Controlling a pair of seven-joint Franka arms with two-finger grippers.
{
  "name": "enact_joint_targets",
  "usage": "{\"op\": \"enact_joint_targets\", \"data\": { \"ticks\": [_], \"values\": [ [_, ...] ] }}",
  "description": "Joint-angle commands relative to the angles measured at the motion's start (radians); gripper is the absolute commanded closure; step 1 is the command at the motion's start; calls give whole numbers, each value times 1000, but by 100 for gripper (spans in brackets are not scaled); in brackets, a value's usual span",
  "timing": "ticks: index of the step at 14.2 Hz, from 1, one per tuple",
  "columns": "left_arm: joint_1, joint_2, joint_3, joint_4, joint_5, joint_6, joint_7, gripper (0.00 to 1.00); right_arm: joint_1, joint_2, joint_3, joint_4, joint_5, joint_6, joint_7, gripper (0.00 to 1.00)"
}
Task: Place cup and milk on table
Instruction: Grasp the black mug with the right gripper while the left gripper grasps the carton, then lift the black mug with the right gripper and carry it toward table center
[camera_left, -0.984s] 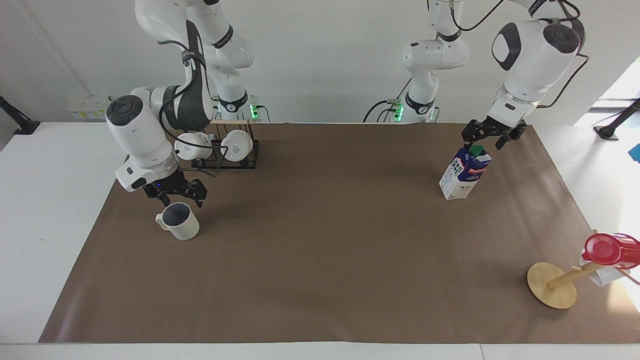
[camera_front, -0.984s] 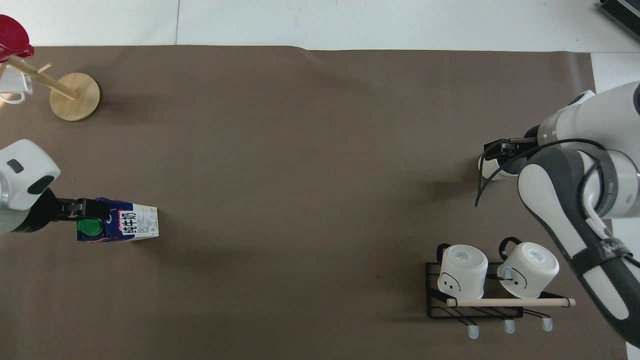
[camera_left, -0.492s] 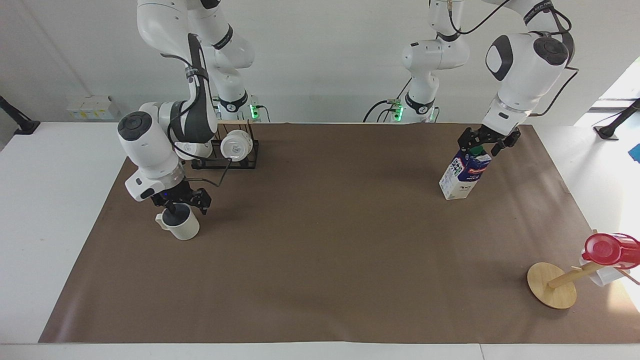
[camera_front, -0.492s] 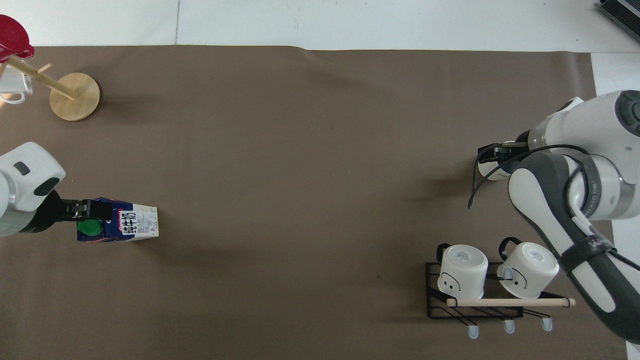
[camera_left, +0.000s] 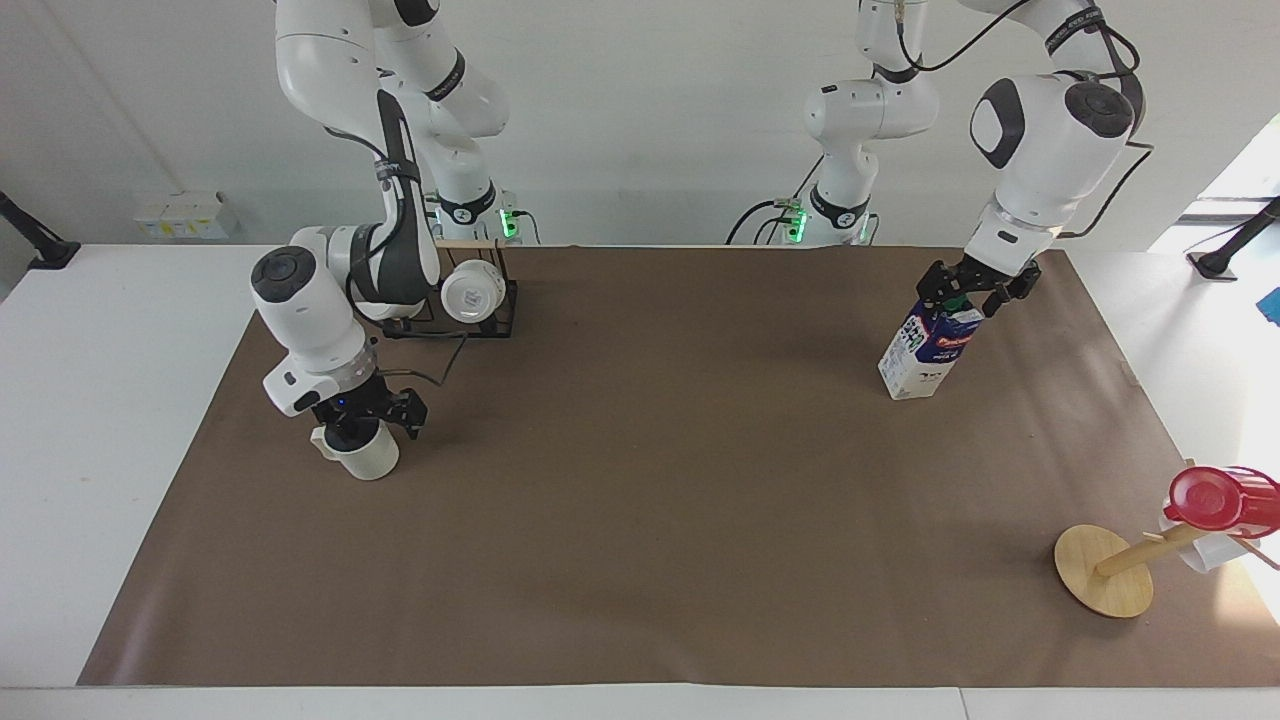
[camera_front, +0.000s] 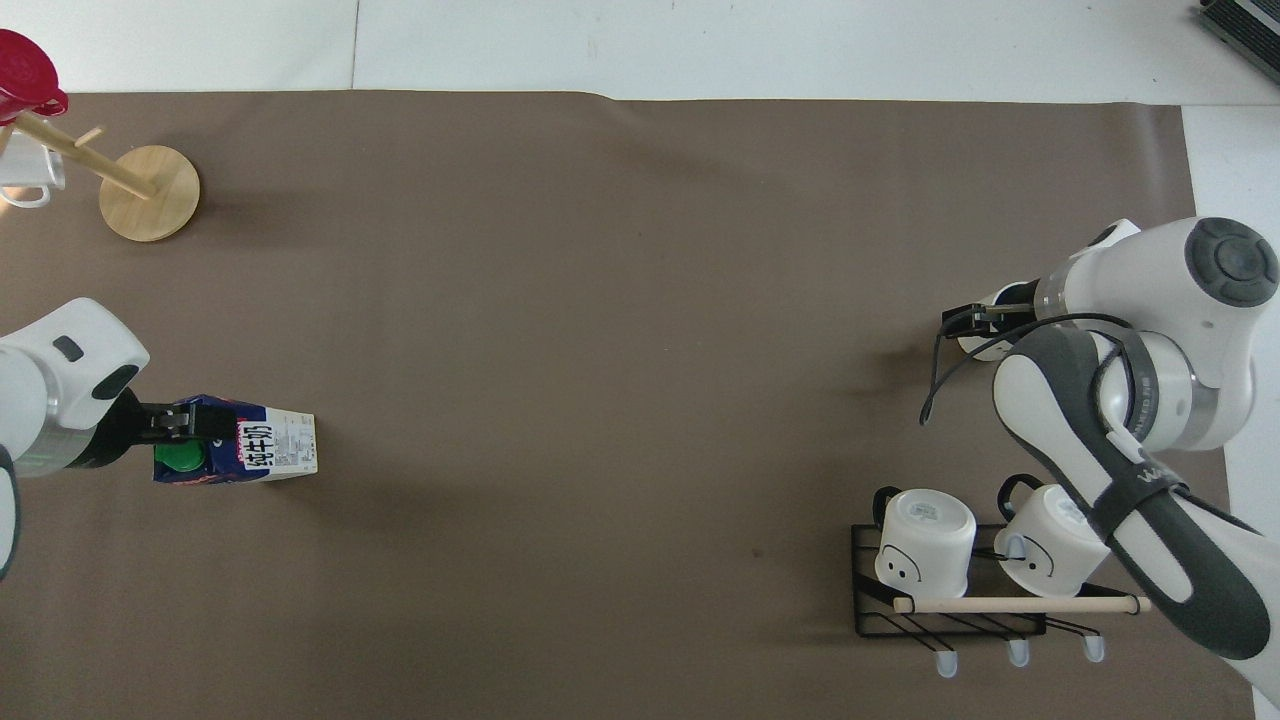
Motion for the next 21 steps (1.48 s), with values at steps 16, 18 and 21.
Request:
{"op": "enact_joint_targets", "data": {
  "ticks": [16,18,21],
  "values": [
    [3,-33,-9,-112,-10,157,18,0,4,-5,10,41,-14,0,-19,100],
    [3,-33,-9,-112,-10,158,18,0,14,-25,22,55,-14,-24,-23,100],
    [5,-33,-8,-111,-10,157,19,0,97,-35,25,117,-14,-107,-25,100]
  ]
}}
